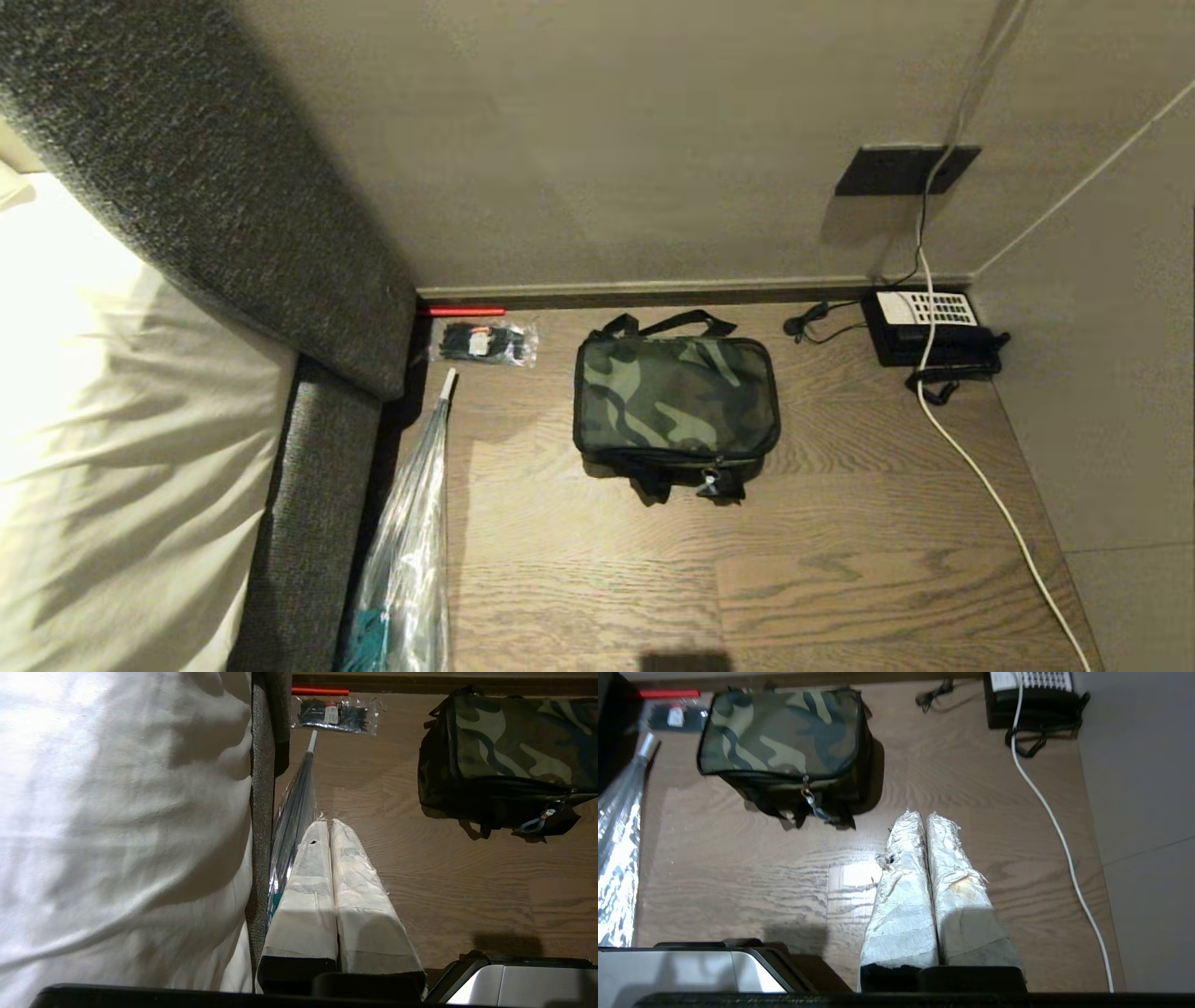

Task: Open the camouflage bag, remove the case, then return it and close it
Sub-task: Open the top of the storage box

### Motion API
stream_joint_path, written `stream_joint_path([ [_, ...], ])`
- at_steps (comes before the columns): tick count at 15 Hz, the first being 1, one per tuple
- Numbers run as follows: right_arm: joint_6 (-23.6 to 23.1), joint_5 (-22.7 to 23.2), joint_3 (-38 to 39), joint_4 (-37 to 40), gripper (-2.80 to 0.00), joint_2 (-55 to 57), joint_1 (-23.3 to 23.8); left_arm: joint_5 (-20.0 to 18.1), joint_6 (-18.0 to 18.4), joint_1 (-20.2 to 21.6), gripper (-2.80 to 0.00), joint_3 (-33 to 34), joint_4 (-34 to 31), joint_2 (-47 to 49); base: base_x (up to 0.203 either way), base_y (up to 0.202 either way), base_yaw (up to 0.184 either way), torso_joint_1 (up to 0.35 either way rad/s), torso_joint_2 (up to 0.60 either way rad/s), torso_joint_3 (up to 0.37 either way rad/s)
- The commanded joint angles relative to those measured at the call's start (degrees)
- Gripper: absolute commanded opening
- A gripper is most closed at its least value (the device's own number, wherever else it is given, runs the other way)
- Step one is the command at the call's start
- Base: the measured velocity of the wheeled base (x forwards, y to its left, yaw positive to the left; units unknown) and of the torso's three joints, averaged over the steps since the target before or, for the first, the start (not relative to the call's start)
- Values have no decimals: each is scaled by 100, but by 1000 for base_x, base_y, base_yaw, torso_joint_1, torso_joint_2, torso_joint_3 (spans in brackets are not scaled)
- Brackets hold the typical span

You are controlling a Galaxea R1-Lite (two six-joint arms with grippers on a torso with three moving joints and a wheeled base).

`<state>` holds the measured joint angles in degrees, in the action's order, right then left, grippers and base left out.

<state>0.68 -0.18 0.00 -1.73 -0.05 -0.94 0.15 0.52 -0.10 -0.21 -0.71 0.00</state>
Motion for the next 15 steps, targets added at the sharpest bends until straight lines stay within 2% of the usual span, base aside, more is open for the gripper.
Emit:
stream_joint_path([
  [1,2,1,79,-3,-280,-30,-3,3,0,1,-280,3,0,0,0,0,0,2,3,-199],
  [15,2,1,79,-3,-280,-30,-3,3,9,1,-280,3,0,-8,0,0,0,3,3,-198],
])
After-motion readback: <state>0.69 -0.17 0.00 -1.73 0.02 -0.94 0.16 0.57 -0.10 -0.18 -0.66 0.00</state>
